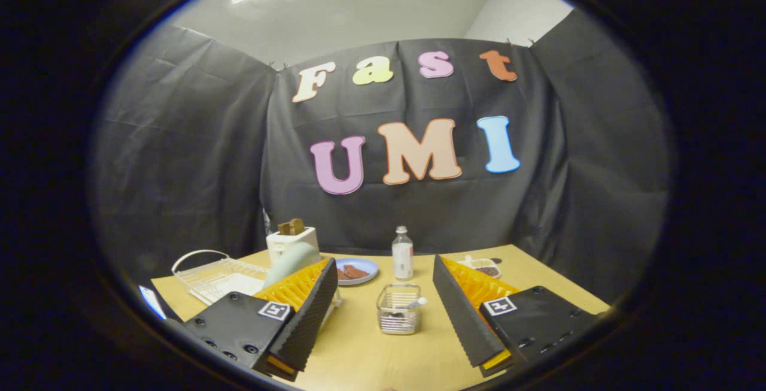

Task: Take the plate from the dish rack, then take the spoon from the basket and place it into the plate.

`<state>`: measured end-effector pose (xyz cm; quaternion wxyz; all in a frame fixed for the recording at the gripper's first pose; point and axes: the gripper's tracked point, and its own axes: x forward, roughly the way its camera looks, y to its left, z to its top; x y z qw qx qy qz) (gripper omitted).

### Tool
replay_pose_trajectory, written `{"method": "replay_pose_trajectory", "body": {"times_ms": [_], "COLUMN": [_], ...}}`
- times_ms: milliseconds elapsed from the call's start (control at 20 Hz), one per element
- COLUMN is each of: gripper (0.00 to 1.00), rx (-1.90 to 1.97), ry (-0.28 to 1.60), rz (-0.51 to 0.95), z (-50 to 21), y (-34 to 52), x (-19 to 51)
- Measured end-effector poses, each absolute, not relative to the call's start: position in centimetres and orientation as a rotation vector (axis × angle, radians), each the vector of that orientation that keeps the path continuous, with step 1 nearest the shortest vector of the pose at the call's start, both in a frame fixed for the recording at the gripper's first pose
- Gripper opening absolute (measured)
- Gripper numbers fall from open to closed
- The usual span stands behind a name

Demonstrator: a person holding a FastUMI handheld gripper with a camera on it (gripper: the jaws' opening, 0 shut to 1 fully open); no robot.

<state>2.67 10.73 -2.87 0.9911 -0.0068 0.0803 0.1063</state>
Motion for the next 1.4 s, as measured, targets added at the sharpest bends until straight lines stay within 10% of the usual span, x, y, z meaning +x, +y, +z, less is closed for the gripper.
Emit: {"method": "replay_pose_trajectory", "body": {"times_ms": [600,1400], "gripper": [1.00,1.00], "rx": [-0.120,-0.223], "ry": [0.362,0.909], "rz": [0.311,0.216], "z": [4.1,-10.3], "y": [20.2,25.5], "x": [7.7,12.0]}}
